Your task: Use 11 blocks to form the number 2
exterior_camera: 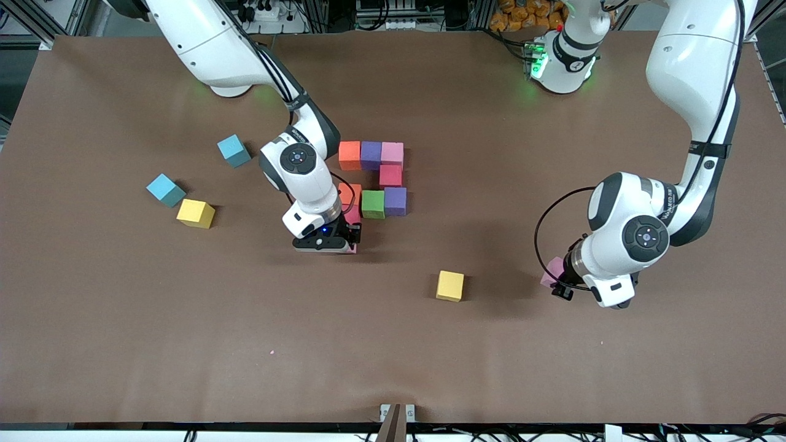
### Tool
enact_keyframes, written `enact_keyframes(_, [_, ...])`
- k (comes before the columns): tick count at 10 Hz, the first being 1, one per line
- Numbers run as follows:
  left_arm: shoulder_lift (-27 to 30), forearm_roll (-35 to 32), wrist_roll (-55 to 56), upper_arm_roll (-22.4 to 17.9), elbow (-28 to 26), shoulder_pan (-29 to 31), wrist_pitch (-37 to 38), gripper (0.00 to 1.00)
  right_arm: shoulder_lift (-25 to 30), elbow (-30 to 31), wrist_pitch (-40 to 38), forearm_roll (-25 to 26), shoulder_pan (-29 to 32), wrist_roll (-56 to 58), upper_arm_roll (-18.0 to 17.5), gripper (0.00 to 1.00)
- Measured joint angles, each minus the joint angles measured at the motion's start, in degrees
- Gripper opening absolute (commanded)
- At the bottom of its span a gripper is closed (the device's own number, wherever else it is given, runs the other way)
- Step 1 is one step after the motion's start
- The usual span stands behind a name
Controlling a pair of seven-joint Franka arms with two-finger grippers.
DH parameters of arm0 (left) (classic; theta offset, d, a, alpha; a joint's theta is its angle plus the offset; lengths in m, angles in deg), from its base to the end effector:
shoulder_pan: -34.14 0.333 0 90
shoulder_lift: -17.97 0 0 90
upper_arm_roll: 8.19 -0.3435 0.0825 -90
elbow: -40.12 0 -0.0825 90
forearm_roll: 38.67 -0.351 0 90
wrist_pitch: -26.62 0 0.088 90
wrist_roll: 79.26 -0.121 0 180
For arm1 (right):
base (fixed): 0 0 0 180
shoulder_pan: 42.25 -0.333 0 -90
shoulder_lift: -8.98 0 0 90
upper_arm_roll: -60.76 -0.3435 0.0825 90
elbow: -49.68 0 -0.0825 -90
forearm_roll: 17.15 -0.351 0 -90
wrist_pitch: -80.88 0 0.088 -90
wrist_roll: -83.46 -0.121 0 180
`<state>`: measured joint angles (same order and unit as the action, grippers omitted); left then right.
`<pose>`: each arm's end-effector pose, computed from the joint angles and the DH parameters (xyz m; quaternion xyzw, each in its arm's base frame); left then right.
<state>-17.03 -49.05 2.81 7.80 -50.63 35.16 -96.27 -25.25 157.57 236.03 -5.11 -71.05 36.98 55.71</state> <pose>0.6666 -0.1368 0.3156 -0.8480 -0.5298 0.0108 0.0058 0.5436 0.3650 0.2474 -0.9923 0.0302 -0.1084 0.0509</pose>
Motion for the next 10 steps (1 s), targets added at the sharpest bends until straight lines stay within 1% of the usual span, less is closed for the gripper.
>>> enact_keyframes(1, [0.0,0.0,0.0,0.0,0.0,-0.1,0.0,0.1,-0.3,-0.2,0.2,0.0,-0.2,-0.1,0.0,0.25])
enact_keyframes(2, [0.0,0.0,0.0,0.1,0.0,-0.2,0.0,0.1,-0.8,-0.5,0.3,0.1,-0.5,-0.1,0.2,0.28])
enact_keyframes(3, [0.0,0.0,0.0,0.1,0.0,-0.6,0.0,0.1,-1.0,-0.8,0.3,0.1,-1.2,-0.1,0.7,0.5])
enact_keyframes(4, [0.0,0.2,0.1,0.1,0.0,-1.0,0.0,0.1,-1.0,-0.9,0.3,0.1,-1.6,-0.2,1.0,0.84])
enact_keyframes(5, [0.0,0.5,0.5,0.1,0.0,-1.5,0.0,0.1,-1.0,-0.9,0.3,0.1,-1.6,-0.2,1.1,1.0])
enact_keyframes(8, [0.0,1.1,4.3,0.1,0.0,-3.3,0.0,0.1,-1.1,-1.0,0.3,0.1,-1.6,-0.2,1.5,1.0])
enact_keyframes(10, [-0.3,4.2,8.7,0.2,0.1,-5.1,0.0,0.1,-0.9,-2.0,0.4,0.2,-1.6,-0.2,1.7,1.0])
